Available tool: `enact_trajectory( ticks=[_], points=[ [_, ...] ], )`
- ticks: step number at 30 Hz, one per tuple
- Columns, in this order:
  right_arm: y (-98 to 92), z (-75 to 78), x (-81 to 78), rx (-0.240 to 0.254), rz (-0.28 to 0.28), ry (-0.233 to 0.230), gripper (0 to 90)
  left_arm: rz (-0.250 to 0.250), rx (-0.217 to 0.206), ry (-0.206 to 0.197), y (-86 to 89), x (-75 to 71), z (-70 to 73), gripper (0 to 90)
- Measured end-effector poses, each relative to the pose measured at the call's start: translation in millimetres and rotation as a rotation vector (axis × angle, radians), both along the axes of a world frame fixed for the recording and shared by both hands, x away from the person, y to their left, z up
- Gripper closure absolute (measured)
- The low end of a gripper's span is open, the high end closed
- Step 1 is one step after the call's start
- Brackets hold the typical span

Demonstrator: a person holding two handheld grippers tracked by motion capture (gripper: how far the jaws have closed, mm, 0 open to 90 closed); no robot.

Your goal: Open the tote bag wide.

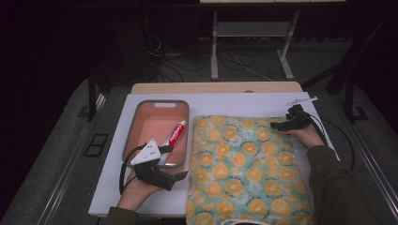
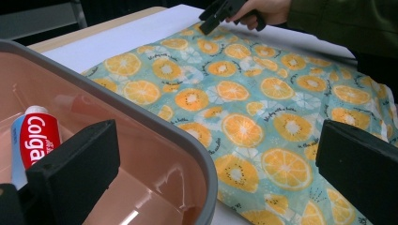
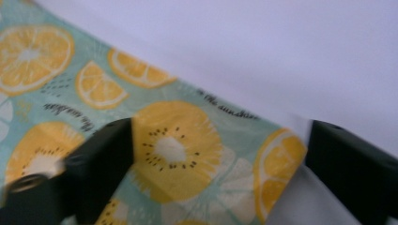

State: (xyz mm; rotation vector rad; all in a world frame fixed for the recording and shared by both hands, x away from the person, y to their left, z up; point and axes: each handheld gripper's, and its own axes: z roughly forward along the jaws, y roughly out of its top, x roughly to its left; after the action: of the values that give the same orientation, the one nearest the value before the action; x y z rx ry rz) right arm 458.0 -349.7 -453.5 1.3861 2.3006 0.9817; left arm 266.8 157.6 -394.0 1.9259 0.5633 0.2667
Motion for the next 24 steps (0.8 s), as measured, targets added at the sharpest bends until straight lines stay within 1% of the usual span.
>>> enact_trajectory(
  ticks=[1,2,3,4,5,6,7,9,12,14,15,16,19,22,24],
  points=[
    [0.2,-2.3,0.8,-0.007,0.007,0.012,15.1,0.0,0.001,0.0,0.0,0.1,-0.1,0.0],
    [1.0,-2.9,0.6,-0.021,0.009,0.001,16.7,0.0,0.001,0.0,0.0,0.1,-0.1,0.0],
    [1.0,-2.9,0.6,-0.021,0.009,0.001,16.7,0.0,-0.001,0.001,0.0,0.2,-0.3,0.0],
    [1.7,-2.2,0.6,-0.034,0.012,-0.004,21.7,-0.001,0.0,0.001,0.0,0.3,-0.3,0.0],
    [3.2,-0.5,-0.9,-0.063,0.025,-0.017,33.8,0.0,-0.001,0.002,-0.2,0.3,-0.4,0.0],
    [4.1,-0.2,-1.5,-0.073,0.031,-0.022,38.5,0.0,0.0,0.001,-0.2,0.4,-0.5,0.0],
    [4.2,0.7,-2.0,-0.068,0.037,-0.022,48.1,0.0,-0.001,0.002,-0.3,0.4,-0.5,0.0],
    [4.8,1.9,-2.8,-0.068,0.055,-0.024,60.3,0.0,0.0,0.002,-0.4,0.5,-0.6,0.0],
    [7.2,2.3,-3.9,-0.054,0.085,-0.02,77.7,0.001,0.002,0.004,-1.0,0.6,-0.8,0.0],
    [9.1,2.6,-3.8,-0.046,0.104,-0.014,86.0,0.0,0.003,0.005,-1.4,0.5,-0.9,0.0],
    [9.1,2.6,-3.8,-0.046,0.104,-0.014,86.0,0.0,0.003,0.005,-1.4,0.5,-0.9,0.0],
    [9.6,2.7,-3.4,-0.044,0.11,-0.01,88.1,0.0,0.003,0.005,-1.5,0.5,-1.0,0.0],
    [8.6,2.8,-2.5,-0.037,0.108,-0.01,88.7,-0.001,0.003,0.007,-1.4,0.7,-1.1,0.0],
    [4.1,3.5,-1.0,-0.053,0.063,-0.027,88.8,-0.002,0.004,0.007,-1.5,0.8,-1.1,0.0],
    [-3.1,4.4,0.7,-0.063,0.014,-0.04,88.8,-0.003,0.004,0.008,-1.5,0.9,-1.2,0.0]
  ],
)
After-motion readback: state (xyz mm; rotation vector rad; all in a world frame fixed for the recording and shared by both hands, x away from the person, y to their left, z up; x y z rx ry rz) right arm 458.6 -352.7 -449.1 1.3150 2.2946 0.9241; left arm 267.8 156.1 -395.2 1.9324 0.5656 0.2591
